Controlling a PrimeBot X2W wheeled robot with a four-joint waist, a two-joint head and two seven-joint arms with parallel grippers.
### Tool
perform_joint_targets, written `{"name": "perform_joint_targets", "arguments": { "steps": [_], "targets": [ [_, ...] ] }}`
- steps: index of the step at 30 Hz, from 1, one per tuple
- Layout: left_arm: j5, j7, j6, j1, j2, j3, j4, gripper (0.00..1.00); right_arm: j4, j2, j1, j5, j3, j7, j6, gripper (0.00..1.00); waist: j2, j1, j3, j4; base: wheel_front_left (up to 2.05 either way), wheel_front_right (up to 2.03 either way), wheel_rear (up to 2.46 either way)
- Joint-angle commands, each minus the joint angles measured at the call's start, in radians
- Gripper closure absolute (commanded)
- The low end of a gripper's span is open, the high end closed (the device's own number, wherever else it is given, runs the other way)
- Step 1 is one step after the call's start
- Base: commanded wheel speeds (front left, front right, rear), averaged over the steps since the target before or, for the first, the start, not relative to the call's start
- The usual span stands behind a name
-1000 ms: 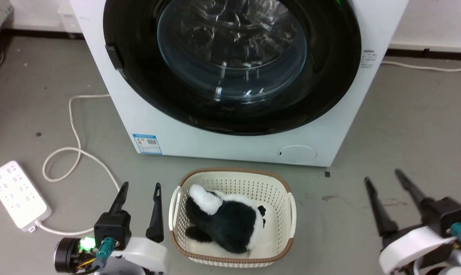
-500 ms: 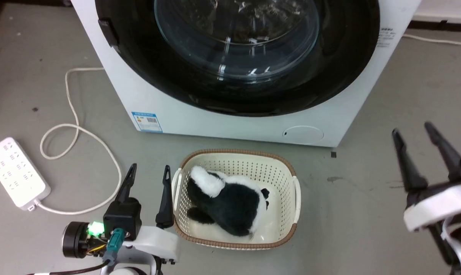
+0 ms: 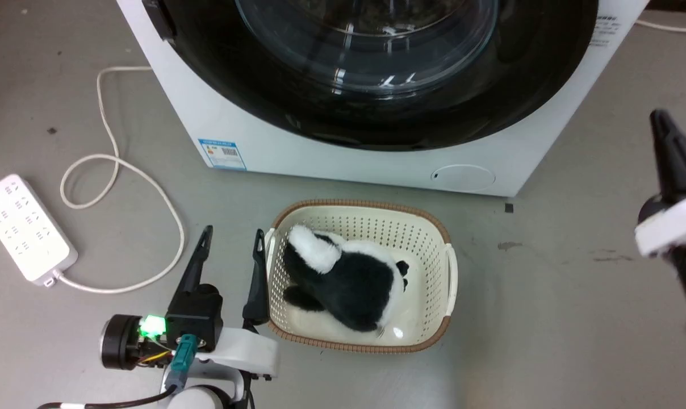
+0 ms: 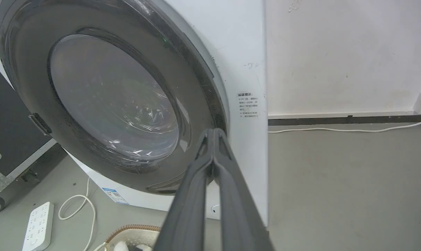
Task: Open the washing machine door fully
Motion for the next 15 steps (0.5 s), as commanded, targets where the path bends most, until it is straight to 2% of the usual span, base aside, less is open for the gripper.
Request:
{"name": "perform_joint_targets", "arguments": {
  "steps": [1, 15],
  "targets": [
    [0.000, -0.012, 0.013, -0.021, 0.009, -0.009, -0.009, 0.00, 0.025, -0.015, -0.059, 0.046, -0.014, 0.022, 0.000, 1.00, -0.0001, -0.0001, 0.016, 0.004, 0.00, 0.00, 0.00],
    [-0.003, -0.041, 0.059, -0.060, 0.024, -0.063, -0.023, 0.00, 0.272, -0.046, -0.374, 0.278, -0.118, 0.245, 0.000, 1.00, -0.0001, -0.0001, 0.089, 0.031, 0.00, 0.00, 0.00]
  ]
}}
